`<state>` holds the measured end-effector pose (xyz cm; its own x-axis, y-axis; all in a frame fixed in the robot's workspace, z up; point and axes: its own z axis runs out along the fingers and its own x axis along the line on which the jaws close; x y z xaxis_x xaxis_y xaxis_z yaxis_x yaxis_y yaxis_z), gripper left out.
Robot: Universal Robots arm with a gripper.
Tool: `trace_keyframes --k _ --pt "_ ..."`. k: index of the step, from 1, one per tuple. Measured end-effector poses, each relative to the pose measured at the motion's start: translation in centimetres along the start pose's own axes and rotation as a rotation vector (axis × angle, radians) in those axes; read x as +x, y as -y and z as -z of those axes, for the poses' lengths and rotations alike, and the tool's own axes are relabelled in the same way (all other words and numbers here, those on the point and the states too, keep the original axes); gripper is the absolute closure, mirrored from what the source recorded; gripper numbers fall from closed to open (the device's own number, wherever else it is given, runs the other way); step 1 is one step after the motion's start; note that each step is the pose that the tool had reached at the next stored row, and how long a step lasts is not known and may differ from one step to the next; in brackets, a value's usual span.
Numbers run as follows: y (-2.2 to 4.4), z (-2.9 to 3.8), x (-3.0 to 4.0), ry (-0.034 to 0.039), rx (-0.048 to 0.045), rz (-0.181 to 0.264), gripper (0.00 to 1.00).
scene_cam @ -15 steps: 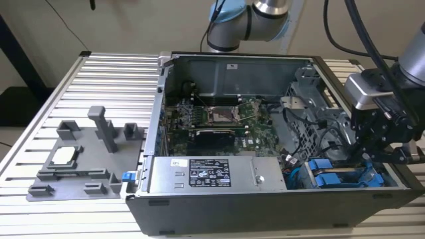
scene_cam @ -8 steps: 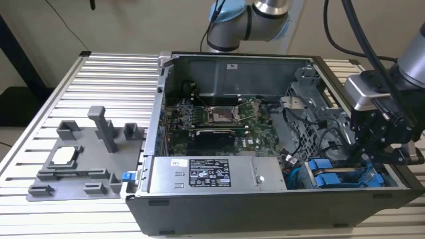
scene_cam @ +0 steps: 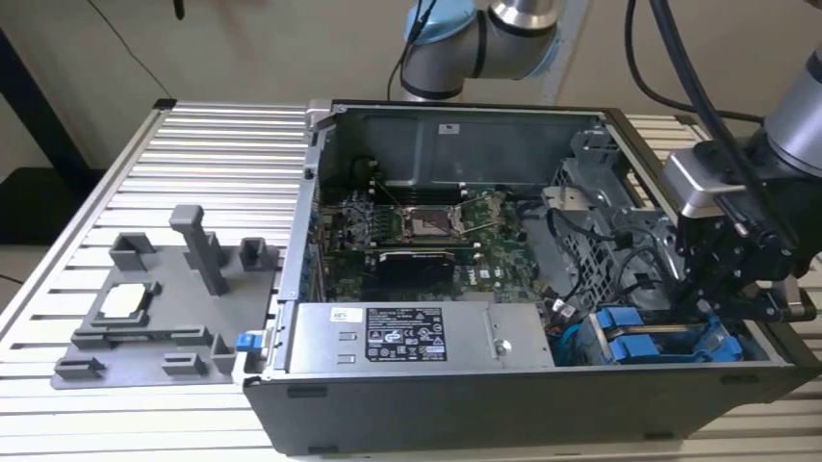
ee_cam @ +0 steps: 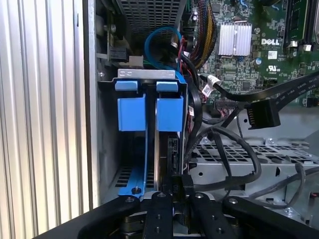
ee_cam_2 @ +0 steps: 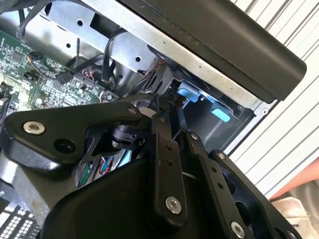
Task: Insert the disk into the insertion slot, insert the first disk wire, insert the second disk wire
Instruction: 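Insert the first disk wire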
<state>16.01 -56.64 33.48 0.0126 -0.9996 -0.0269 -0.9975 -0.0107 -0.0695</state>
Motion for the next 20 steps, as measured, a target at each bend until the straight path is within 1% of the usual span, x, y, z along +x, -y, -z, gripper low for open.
trace_keyframes --k 4,7,8,9,10,13,16,20 --pt "-0.02 -0.27 0.01 -0.0009 -0.0029 -0.001 0.81" --pt "-0.04 -0.45 0.01 0.0011 -0.0055 -0.002 0.81" --pt "-0.04 -0.47 0.01 0.0013 -0.0056 -0.002 0.8" --pt "-0.03 -0.46 0.01 0.001 -0.0072 -0.002 0.73" --pt "-0.02 -0.41 0.01 0.0007 -0.0104 -0.002 0.73" --pt "0.0 0.05 0.0 0.0005 -0.0181 -0.002 0.73" --pt "0.06 0.85 -0.02 0.0004 -0.0244 -0.002 0.73" --pt "0.14 2.09 -0.06 0.0005 -0.0272 -0.003 0.73"
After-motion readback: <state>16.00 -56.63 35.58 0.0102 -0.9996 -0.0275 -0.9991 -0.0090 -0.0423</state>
